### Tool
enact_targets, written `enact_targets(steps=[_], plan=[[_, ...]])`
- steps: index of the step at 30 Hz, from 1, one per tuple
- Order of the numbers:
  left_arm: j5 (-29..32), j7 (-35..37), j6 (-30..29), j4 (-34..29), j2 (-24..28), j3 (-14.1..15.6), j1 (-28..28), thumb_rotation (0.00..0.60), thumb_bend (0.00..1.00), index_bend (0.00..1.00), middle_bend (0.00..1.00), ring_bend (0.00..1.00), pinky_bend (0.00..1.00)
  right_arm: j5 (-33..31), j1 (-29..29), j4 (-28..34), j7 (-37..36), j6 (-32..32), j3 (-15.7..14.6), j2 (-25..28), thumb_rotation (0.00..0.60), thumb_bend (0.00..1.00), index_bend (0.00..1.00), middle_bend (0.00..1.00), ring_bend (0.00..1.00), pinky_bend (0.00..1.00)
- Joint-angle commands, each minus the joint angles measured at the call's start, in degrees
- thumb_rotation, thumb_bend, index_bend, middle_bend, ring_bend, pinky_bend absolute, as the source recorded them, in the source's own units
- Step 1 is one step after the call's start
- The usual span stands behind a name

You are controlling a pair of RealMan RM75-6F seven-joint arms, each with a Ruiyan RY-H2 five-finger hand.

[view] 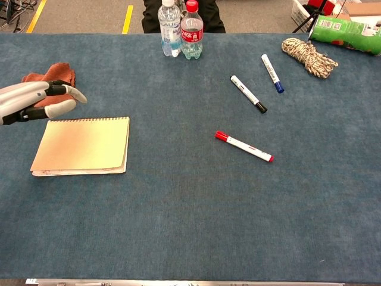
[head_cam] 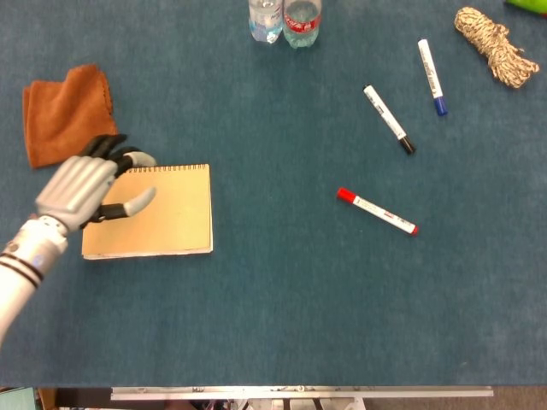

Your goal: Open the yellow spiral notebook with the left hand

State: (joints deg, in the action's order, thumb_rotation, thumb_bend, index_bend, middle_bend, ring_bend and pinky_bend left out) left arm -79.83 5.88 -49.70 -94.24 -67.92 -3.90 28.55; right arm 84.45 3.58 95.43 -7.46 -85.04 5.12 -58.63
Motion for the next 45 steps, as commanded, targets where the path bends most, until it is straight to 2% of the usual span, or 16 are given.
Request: enact_targets(steps=[1,14,19,30,40,45], plan=[[1.5,-1.7,1.3,0.7,-1.8,-0.6,1.5,0.018,0.25,0.23,0.19,0.01,0.0,-0.2,0.0,-0.2,-0.1,0.2,0.0,-0.1,0.6,0.27,0.38,0.3,0.18,0.3],[9.4,-10.5,6.3,7.0,-9.3,-1.0,6.8,0.017,0.25,0.23,0.22,0.0,0.0,-1.2,-0.2,-1.4,-1.2,0.5,0.1,0.0,0.6,0.27,0.38,0.3,0.18,0.3],[12.2,-12.0,7.4,8.2,-10.5,-0.6,7.7,0.019,0.25,0.23,0.23,0.0,0.0,-1.4,-0.5,-1.7,-1.6,0.5,0.0,-0.2,0.6,0.27,0.38,0.3,0.18,0.3],[13.9,-13.6,7.9,8.6,-11.8,0.4,8.8,0.02,0.25,0.23,0.23,0.0,0.0,-1.5,-0.9,-2.2,-2.0,0.2,0.0,-0.2,0.6,0.27,0.38,0.3,0.18,0.3],[12.9,-11.6,9.1,3.2,-8.6,1.9,8.9,0.02,0.25,0.23,0.27,0.0,0.0,-1.3,-1.3,-2.8,-2.5,-0.3,-0.2,-0.5,0.6,0.27,0.38,0.3,0.18,0.3],[9.8,-11.0,8.1,-1.5,-5.7,4.3,7.6,0.031,0.25,0.23,0.27,0.0,0.0,-1.1,-1.5,-2.9,-2.8,-0.6,-0.2,-0.7,0.6,0.27,0.38,0.3,0.18,0.3]])
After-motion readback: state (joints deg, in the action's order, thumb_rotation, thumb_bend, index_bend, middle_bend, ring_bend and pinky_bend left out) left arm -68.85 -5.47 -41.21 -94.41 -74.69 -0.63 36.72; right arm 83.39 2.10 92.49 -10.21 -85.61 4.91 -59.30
